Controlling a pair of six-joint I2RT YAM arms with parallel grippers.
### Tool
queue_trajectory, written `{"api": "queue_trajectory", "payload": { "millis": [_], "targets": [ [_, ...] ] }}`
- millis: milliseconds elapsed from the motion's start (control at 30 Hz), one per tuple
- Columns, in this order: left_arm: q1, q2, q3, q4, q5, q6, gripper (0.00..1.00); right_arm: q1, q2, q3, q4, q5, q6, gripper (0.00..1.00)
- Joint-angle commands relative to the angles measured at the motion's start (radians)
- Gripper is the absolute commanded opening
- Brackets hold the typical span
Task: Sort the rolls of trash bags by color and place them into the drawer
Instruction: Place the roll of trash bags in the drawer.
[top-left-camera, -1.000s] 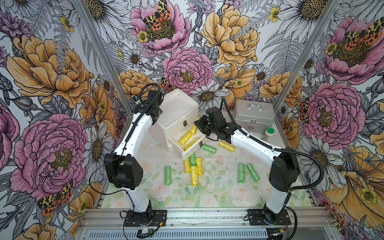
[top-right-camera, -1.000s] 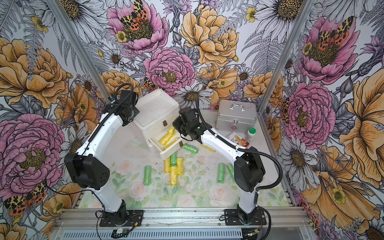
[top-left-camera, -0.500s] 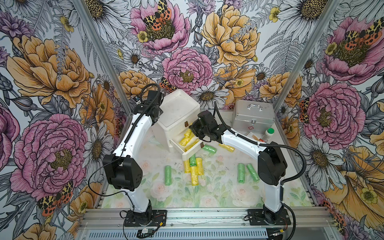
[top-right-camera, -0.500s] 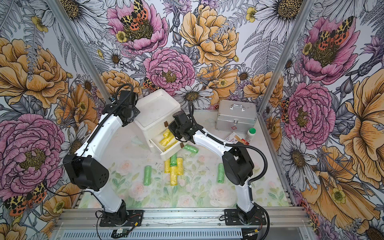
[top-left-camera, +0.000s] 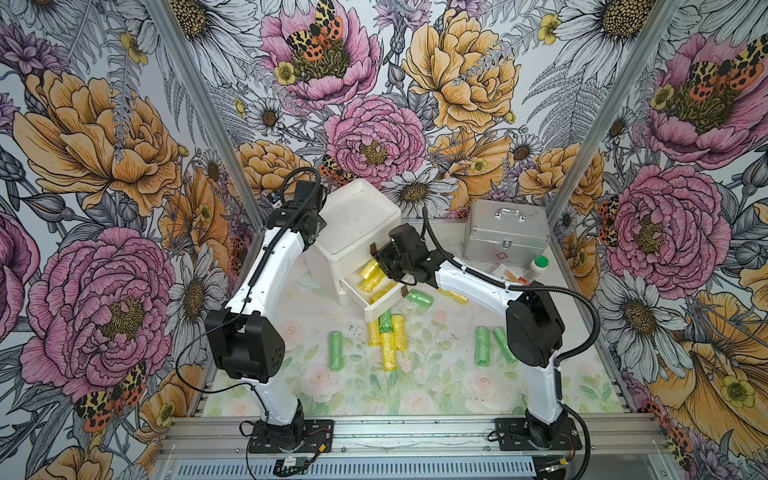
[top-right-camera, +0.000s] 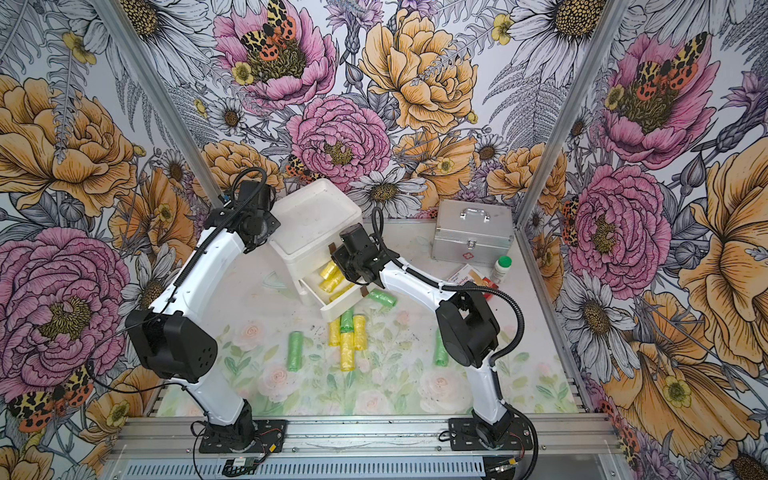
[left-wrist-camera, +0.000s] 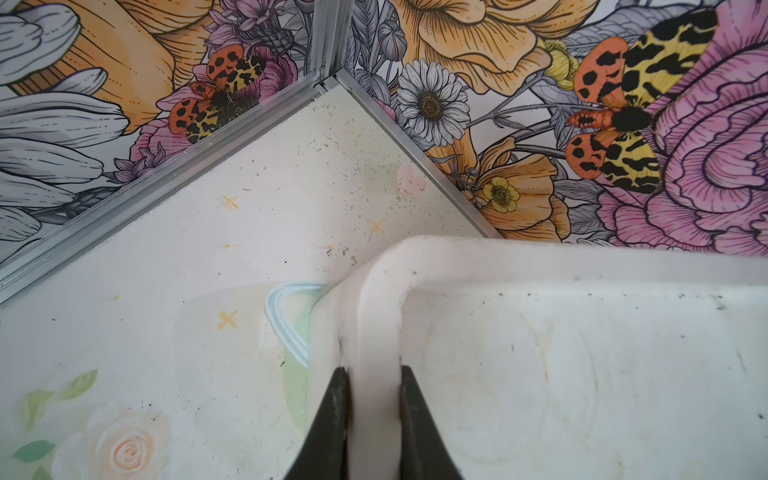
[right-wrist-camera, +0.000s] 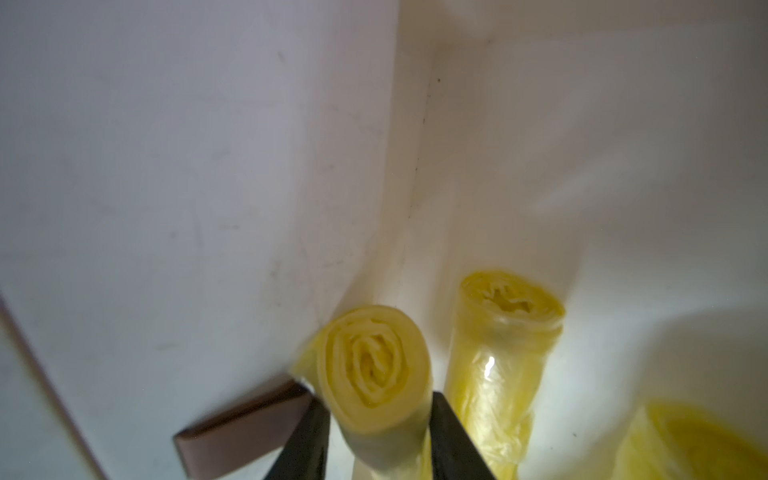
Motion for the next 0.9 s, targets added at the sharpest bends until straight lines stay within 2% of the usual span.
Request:
{"api": "queue_trajectory", "payload": {
  "millis": [0,167,200,400,533,633,733,867],
  "targets": [
    [-0.042,0.045,-0.073,-0.187,0.306,-0.034,0.00,0.012,0.016,0.027,0.036,-0.022,0.000,0.55],
    [-0.041,0.042,-0.079,-0.186,0.300,-0.034,0.00,0.013,-0.036,-0.016,0.036,-0.023,-0.040,0.70],
    [-0.040,0.042,-0.079,-0.186,0.298,-0.036,0.00,0.013,-0.053,-0.028,0.036,-0.019,-0.055,0.77],
    [-0.036,0.042,-0.081,-0.186,0.293,-0.032,0.00,-0.006,-0.240,-0.140,0.033,0.013,-0.260,0.80],
    [-0.026,0.035,-0.085,-0.185,0.286,-0.034,0.00,-0.066,-0.402,-0.261,0.031,0.031,-0.467,0.80],
    [-0.018,0.032,-0.087,-0.186,0.287,-0.034,0.00,-0.140,-0.478,-0.310,-0.029,-0.052,-0.689,0.79],
    [-0.013,0.026,-0.089,-0.187,0.283,-0.035,0.00,-0.206,-0.511,-0.342,-0.160,-0.100,-0.929,0.78],
    [-0.008,0.020,-0.095,-0.186,0.286,-0.041,0.00,-0.269,-0.520,-0.396,-0.267,-0.042,-1.186,0.77]
  ]
}}
